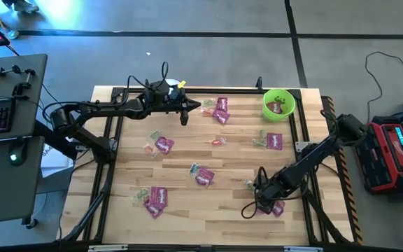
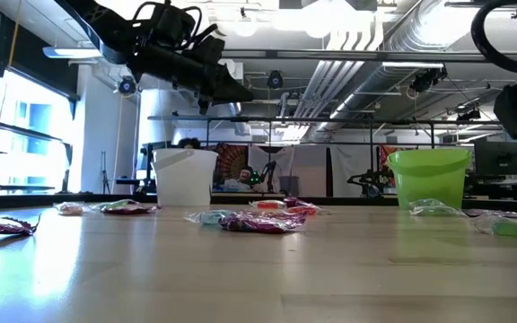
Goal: Sort candy by brand, put in halloween buckets
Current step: Put the violet candy into the green bucket
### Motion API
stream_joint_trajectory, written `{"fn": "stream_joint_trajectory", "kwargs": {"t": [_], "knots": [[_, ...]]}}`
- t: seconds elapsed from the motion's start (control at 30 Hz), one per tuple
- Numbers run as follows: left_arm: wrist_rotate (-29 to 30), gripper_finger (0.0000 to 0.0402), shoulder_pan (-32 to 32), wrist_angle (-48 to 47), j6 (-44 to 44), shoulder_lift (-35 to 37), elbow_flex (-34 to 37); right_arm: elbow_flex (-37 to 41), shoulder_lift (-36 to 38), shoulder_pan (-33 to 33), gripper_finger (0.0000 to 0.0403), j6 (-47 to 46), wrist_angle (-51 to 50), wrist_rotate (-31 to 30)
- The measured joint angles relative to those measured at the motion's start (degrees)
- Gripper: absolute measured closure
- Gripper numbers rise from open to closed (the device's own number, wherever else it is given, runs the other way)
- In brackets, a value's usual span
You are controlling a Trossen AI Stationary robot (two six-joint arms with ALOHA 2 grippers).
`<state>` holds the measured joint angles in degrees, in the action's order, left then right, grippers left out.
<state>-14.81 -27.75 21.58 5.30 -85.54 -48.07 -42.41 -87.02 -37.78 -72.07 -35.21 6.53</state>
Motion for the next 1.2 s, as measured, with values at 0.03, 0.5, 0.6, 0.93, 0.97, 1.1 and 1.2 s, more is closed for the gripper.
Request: {"fn": "stream_joint_trajectory", "kwargs": {"t": [0.03, 0.5, 0.6, 0.93, 0.97, 1.1, 1.2], "knots": [[0.0, 0.0399, 0.0, 0.0, 0.0, 0.0, 0.0, 0.02, 0.0, 0.0, 0.0307, 0.0, -0.07, -0.04], [-0.04, 0.0399, 0.0, -0.32, -0.96, 0.0, 0.0, -2.75, 2.48, 0.0, 0.04, 0.21, -0.62, 0.06], [-0.04, 0.0399, 0.0, -0.39, -0.97, 0.0, 0.0, -5.31, 3.93, 0.0, 0.0402, -0.33, -2.5, -0.91], [-0.07, 0.0399, 0.0, -0.63, -0.94, 0.0, 0.0, -19.62, 5.81, 1.45, 0.0403, -2.72, -18.19, -7.13], [-0.07, 0.0399, 0.0, -0.63, -0.94, 0.0, 0.0, -20.41, 5.81, 1.79, 0.0402, -2.96, -18.38, -7.13], [-0.86, 0.0399, 0.0, -0.72, -1.38, 0.0, 0.0, -20.97, 5.58, 2.17, 0.0396, -2.83, -13.65, -6.67], [-1.64, 0.0399, 0.02, -0.79, -1.44, 0.0, 0.0, -19.98, 3.98, 1.96, 0.0362, -3.07, -7.6, -4.56]]}}
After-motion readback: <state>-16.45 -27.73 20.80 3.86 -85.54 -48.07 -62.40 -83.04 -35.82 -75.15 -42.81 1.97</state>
